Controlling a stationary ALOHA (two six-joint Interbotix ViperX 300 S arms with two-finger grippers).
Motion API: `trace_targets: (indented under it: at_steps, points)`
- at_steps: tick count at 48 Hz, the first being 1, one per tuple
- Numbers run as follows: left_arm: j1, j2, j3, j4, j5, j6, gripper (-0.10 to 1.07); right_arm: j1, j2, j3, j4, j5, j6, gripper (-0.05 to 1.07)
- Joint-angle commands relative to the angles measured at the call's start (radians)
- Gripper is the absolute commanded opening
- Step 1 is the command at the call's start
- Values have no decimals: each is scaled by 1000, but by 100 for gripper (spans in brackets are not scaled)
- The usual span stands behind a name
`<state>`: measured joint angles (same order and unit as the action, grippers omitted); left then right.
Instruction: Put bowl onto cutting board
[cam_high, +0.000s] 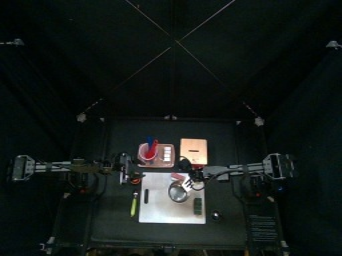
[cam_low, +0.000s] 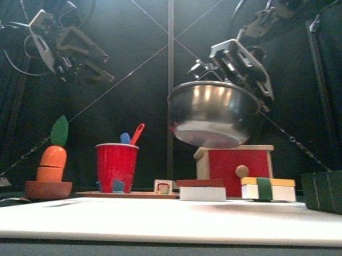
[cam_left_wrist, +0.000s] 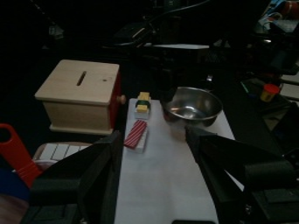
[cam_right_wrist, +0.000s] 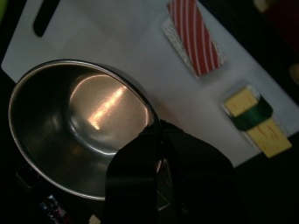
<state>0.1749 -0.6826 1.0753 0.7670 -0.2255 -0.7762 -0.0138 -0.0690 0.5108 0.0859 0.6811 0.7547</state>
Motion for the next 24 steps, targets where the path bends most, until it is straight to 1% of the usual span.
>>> trace_targets:
  at_steps: [1, 4, 13, 24]
  points:
    - [-2, -5, -12, -2, -9, 0, 94, -6, 35, -83, -23, 6, -3, 41]
    - [-2, -11, -14, -2, -9, 2, 94, -8, 75, -114, -31, 20, -2, 42]
    - [-2, -14, -28, -2, -9, 2, 94, -11, 184, -218, -55, 114, -25, 42]
    - [-2, -14, -31, -8, -9, -3, 94, -12, 325, -405, -55, 259, -160, 41]
